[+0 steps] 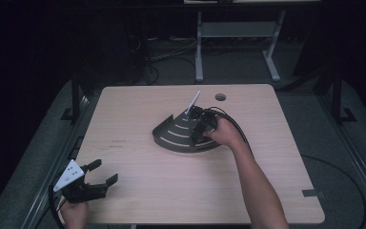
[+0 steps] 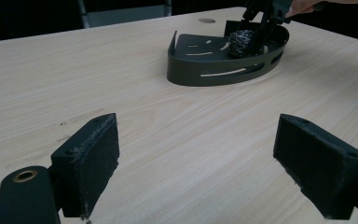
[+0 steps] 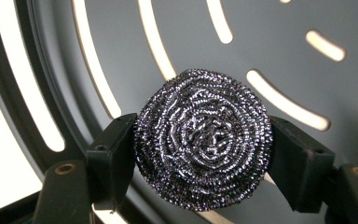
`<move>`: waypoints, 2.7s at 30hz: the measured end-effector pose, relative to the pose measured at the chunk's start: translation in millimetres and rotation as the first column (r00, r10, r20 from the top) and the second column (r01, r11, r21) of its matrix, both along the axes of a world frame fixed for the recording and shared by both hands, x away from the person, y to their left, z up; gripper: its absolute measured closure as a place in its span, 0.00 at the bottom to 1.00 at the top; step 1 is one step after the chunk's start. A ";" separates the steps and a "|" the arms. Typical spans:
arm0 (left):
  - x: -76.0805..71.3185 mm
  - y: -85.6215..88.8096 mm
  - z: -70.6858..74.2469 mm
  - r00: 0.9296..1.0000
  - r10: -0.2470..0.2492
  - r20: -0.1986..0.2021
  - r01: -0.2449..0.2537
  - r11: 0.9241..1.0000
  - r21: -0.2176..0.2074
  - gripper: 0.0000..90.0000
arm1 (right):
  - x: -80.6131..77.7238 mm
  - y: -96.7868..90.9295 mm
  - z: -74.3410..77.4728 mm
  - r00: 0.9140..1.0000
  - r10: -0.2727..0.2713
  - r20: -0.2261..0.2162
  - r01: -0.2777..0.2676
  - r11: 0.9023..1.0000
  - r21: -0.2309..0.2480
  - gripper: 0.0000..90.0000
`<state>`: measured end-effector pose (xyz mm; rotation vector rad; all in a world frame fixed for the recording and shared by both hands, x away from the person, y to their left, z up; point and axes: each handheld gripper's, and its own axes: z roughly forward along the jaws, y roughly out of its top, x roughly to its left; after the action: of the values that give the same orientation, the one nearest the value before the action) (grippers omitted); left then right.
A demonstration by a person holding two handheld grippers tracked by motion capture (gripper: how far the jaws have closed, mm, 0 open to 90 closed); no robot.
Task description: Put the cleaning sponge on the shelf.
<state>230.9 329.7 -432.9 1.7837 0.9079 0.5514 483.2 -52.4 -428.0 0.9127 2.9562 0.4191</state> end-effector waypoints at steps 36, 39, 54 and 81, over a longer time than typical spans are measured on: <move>-2.3 2.1 0.4 1.000 0.007 0.002 -0.007 1.000 0.004 0.15 | -13.1 -15.7 27.6 0.998 -0.023 0.051 0.019 0.997 0.072 0.20; -2.8 1.6 0.2 1.000 0.005 0.003 -0.005 1.000 0.009 0.15 | -16.5 -20.9 28.5 0.998 -0.015 0.056 0.010 0.996 0.083 0.20; -3.0 -1.2 0.6 1.000 -0.001 0.005 0.001 1.000 0.010 0.15 | -33.2 -38.2 35.8 0.998 -0.022 0.067 0.016 0.996 0.092 0.19; -3.0 -2.8 0.3 1.000 -0.003 0.001 0.003 1.000 0.011 0.15 | -58.3 -61.2 34.7 0.997 -0.032 0.069 0.025 0.995 0.100 0.19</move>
<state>227.9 326.9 -432.6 1.7943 0.9029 0.5566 424.9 -113.7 -393.3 0.9274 2.8779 0.5894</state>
